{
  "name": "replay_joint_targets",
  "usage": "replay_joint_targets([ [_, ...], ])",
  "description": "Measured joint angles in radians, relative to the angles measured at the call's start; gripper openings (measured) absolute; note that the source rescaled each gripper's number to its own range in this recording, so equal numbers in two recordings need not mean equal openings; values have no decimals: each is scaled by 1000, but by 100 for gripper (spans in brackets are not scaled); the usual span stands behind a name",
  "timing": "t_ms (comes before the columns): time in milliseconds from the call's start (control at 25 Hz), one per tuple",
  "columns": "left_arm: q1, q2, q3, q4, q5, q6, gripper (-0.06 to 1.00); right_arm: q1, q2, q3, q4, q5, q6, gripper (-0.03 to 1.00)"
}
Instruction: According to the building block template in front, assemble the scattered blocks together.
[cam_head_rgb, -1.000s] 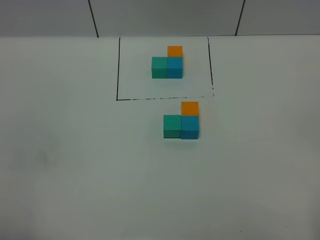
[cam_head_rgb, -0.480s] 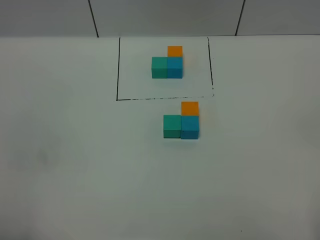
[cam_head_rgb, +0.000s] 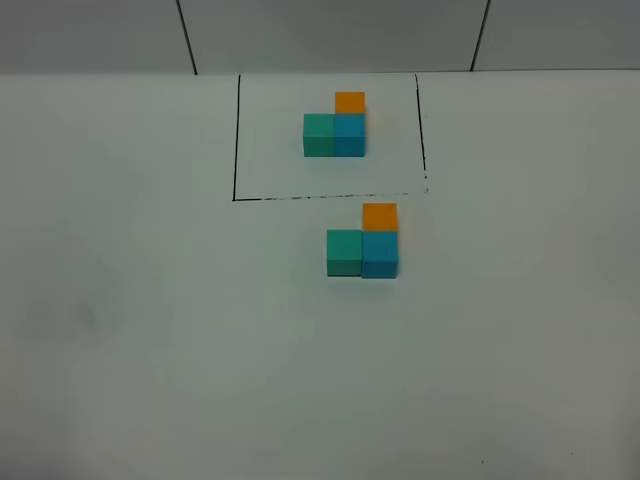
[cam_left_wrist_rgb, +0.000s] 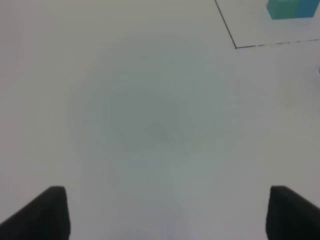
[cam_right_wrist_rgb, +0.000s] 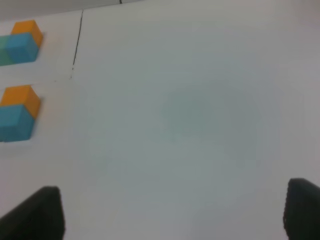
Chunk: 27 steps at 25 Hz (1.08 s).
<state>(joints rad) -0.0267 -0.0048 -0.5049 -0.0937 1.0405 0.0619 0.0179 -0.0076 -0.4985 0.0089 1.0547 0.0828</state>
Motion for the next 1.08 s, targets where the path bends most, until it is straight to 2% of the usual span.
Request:
replay_joint_targets([
  [1080, 0, 0, 0, 0, 0, 0, 78, 0, 0, 0, 0, 0, 1, 77],
])
